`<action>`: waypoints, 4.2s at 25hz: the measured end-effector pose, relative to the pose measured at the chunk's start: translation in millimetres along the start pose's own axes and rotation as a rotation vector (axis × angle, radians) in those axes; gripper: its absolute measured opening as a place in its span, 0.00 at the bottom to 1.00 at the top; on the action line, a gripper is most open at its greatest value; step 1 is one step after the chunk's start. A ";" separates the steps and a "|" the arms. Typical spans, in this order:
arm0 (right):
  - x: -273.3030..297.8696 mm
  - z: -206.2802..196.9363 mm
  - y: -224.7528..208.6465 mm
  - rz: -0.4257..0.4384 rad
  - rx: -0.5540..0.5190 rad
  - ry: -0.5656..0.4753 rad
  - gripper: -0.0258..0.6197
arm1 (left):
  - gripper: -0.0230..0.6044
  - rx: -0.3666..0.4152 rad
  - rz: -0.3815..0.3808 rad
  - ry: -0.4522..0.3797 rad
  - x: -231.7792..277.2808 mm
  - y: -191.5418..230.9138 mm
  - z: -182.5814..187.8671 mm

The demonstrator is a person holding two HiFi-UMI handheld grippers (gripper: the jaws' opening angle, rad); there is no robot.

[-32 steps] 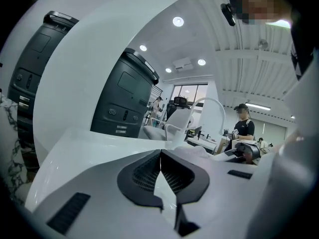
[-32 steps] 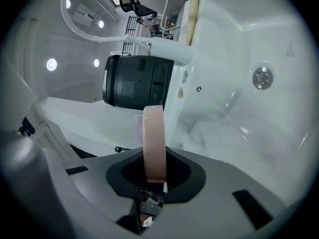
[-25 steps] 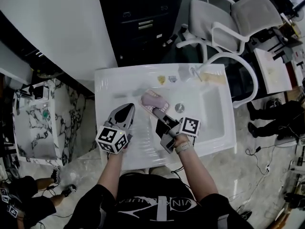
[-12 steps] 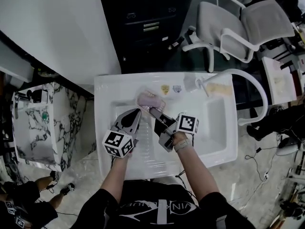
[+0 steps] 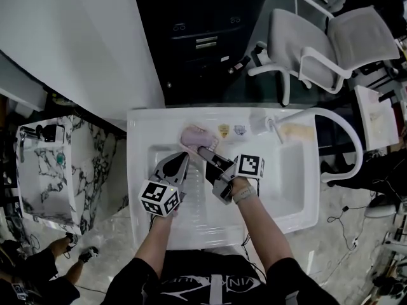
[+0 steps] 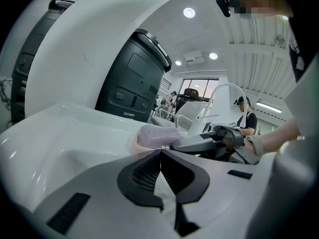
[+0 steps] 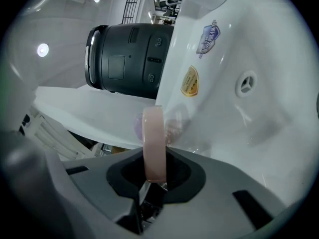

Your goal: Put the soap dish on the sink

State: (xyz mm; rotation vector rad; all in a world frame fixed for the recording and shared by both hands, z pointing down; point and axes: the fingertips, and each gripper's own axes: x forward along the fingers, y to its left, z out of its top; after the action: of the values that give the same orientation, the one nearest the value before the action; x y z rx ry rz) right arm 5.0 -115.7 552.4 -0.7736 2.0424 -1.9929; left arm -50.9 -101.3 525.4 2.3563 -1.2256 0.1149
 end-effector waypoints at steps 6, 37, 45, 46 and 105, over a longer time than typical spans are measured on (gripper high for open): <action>17.2 4.2 6.3 0.003 -0.049 0.090 0.14 | 0.06 0.031 -0.003 0.049 9.0 -0.2 -6.1; 22.3 24.0 17.7 -0.109 -0.140 0.240 0.37 | 0.06 -0.015 -0.060 0.108 34.5 -8.8 -13.8; 15.0 30.2 20.2 -0.128 -0.157 0.222 0.44 | 0.06 -0.040 -0.079 0.107 45.6 -17.4 -11.8; 13.7 30.6 20.6 -0.134 -0.158 0.220 0.45 | 0.06 -0.041 -0.082 0.108 46.7 -18.6 -11.9; -41.4 -3.9 6.3 -0.195 -0.320 0.060 0.11 | 0.06 0.001 -0.018 0.111 11.7 -14.2 3.2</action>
State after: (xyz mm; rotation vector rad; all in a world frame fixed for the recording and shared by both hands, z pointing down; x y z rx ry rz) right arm 36.7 -92.5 537.4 -1.0210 2.4439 -1.8212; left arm -33.1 -104.6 520.7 2.3277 -1.1519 0.2375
